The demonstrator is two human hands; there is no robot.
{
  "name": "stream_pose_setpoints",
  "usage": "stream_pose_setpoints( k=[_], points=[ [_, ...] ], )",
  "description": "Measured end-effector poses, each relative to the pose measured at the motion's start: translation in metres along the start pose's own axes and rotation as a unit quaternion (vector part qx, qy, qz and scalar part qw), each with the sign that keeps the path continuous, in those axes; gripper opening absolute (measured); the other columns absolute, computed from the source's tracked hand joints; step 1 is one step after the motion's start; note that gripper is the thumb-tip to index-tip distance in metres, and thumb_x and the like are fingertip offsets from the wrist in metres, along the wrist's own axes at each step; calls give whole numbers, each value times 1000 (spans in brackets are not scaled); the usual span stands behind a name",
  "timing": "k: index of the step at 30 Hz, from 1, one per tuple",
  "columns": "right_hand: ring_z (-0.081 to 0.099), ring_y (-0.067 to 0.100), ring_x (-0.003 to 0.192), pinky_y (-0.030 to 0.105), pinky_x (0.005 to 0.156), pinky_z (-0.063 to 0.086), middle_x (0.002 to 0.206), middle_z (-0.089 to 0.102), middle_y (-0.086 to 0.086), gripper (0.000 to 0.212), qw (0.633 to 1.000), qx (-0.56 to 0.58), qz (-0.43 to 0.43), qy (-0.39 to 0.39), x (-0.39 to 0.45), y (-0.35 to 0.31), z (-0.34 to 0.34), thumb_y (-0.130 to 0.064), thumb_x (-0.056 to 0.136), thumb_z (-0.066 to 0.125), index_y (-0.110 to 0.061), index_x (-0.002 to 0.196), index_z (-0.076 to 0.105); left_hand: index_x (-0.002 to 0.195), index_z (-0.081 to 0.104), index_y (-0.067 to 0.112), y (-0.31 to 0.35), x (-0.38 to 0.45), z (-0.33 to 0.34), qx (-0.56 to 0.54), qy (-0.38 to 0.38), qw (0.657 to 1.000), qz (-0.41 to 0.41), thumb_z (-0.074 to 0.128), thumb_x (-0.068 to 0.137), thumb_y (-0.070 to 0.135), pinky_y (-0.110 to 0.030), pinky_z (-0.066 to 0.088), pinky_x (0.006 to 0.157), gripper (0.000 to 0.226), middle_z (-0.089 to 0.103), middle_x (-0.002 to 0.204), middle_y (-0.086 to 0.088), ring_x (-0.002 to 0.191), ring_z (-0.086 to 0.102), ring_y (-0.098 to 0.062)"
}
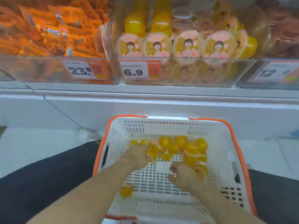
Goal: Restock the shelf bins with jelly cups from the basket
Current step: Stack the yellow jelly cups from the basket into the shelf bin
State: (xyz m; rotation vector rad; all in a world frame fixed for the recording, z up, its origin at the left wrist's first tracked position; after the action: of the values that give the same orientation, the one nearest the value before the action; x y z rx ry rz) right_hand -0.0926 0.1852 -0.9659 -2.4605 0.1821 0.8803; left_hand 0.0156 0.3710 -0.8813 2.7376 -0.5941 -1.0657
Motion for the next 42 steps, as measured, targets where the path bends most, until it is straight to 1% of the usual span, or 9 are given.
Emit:
stream_pose_setpoints(
  k=[5,10,14,21,26,30,34,38,42],
  points=[
    [61,25,115,31,83,50,120,60,5,40,995,14,54,-84,-3,18,28,-41,92,61,-21,125,54,158,10,11,-39,20,102,77,-154,977,-124,48,101,40,-48,27,118,74,11,164,-17,149,19,-36],
    [63,27,105,34,80,52,103,62,3,14,993,0,44,-109,-7,22,43,-35,92,58,-24,100,58,153,20,11,-42,16,151,131,-166,968,-135,59,93,17,-51,36,112,73,19,159,-17,143,30,-35],
    [59,19,80,32,66,48,108,62,3,19,995,-48,59,66,-10,19,20,-29,96,53,-17,108,61,152,27,15,-47,18,146,141,-144,973,-108,51,95,0,-46,41,109,64,32,155,-13,139,41,-31],
    [42,26,129,40,100,46,131,51,6,70,982,-94,140,81,-12,63,18,-55,80,66,-26,141,46,110,69,7,-51,21,122,-66,-80,984,-142,67,91,15,-25,49,83,20,63,110,-3,97,59,-16],
    [55,22,119,32,83,45,126,59,3,59,988,-12,147,52,-11,60,18,-49,90,66,-19,137,47,118,69,12,-26,11,103,-544,-145,804,-191,60,99,14,-31,51,90,21,65,120,-4,109,61,-20],
    [62,20,97,34,81,49,87,64,3,12,974,106,188,60,-7,54,22,-27,95,61,-16,90,63,102,65,7,8,3,82,-700,-156,661,-223,46,103,14,-31,52,62,20,69,85,-12,70,65,-23],
    [54,13,71,23,60,43,76,54,4,23,968,166,190,4,-5,42,24,-15,98,54,-15,75,48,100,67,6,20,3,47,-609,-149,757,-183,53,100,34,-28,49,59,31,63,87,-7,64,60,-18],
    [65,10,62,23,58,52,64,62,3,27,952,274,136,30,-1,8,-9,-14,98,58,-8,72,56,103,73,17,13,-5,6,-299,-188,927,-126,54,95,54,-44,30,115,42,48,145,-1,136,41,-21],
    [57,9,50,18,51,48,56,63,0,18,891,448,1,72,-13,-49,-75,-9,98,60,0,82,62,135,55,29,1,-19,-46,-200,-227,947,-105,58,78,78,-43,24,120,76,47,149,7,141,36,-17]
  ],
)
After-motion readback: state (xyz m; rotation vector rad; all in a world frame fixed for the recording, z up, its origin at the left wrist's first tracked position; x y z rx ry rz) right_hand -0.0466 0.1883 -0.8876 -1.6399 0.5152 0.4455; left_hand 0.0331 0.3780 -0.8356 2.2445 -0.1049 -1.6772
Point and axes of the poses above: each hand's wrist, its own x-axis towards the middle knuckle, its own z-axis out of the palm, y = z × x, the point moved 2 cm from there along x, towards the middle knuckle
